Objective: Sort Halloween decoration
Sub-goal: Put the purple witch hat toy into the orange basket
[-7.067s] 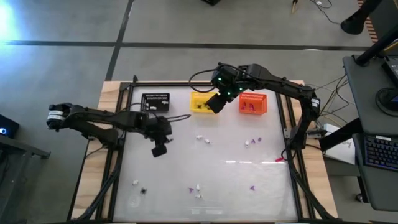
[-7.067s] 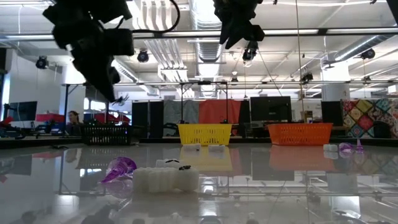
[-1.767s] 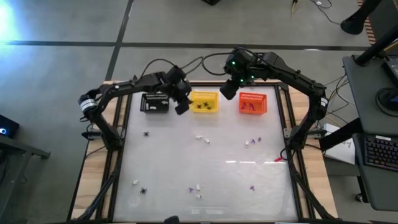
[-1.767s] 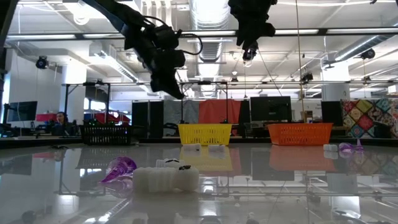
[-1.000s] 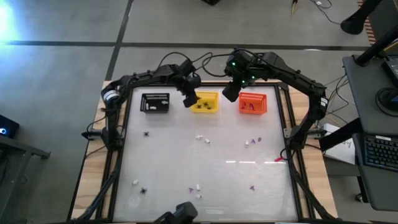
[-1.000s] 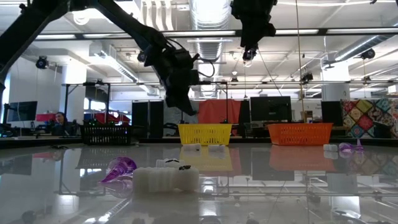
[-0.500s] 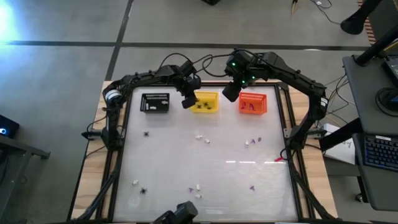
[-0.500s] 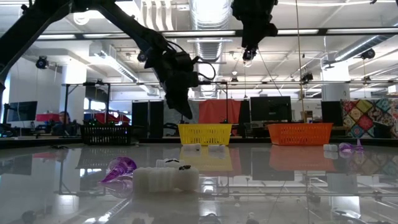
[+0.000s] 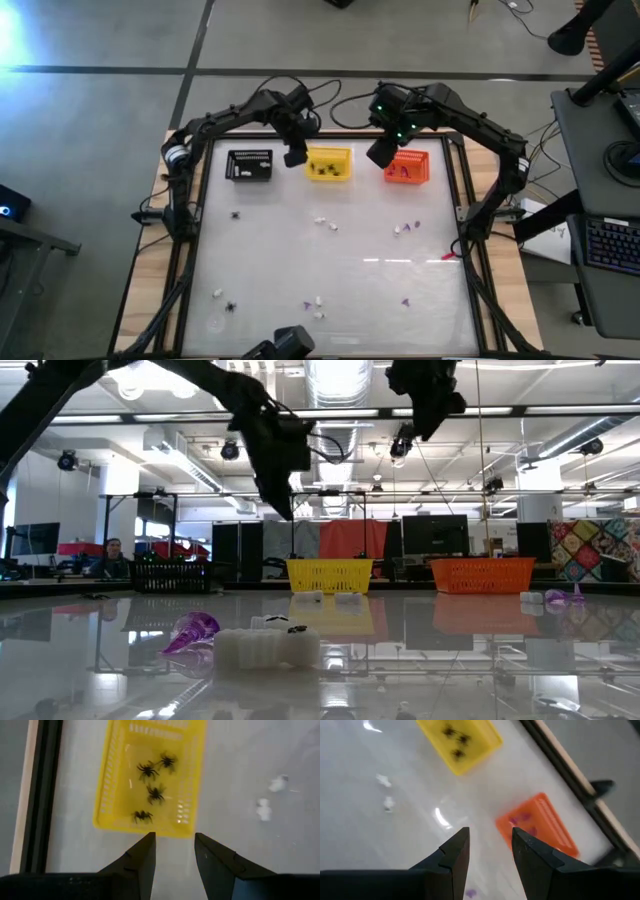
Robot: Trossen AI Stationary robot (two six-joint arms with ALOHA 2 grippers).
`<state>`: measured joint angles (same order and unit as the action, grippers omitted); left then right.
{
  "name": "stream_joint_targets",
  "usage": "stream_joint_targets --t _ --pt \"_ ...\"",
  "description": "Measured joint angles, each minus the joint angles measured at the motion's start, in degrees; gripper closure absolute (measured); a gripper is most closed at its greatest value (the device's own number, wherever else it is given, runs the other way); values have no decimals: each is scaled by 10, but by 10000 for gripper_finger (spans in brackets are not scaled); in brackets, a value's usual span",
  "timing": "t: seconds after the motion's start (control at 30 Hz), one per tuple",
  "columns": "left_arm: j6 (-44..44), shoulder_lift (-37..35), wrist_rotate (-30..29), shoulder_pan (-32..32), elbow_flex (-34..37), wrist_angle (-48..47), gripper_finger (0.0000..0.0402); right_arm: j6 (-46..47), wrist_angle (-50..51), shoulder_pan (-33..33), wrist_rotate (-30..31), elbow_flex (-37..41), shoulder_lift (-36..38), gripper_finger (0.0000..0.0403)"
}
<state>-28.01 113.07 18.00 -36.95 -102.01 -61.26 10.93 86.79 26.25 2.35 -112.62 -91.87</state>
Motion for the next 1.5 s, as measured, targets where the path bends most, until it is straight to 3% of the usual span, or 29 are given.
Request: stream_joint_targets --t 0.2,0.83,1.3,1.5 --pt "0 -49 4 0 2 -47 283 33 31 -1 68 23 30 266" --pt "62 -261 6 10 121 -55 283 290 8 -23 67 326 215 266" --pt "75 -398 6 10 181 -59 283 517 3 -86 67 451 235 266" --pt "75 -441 6 10 228 -39 283 557 -34 -127 50 501 235 266"
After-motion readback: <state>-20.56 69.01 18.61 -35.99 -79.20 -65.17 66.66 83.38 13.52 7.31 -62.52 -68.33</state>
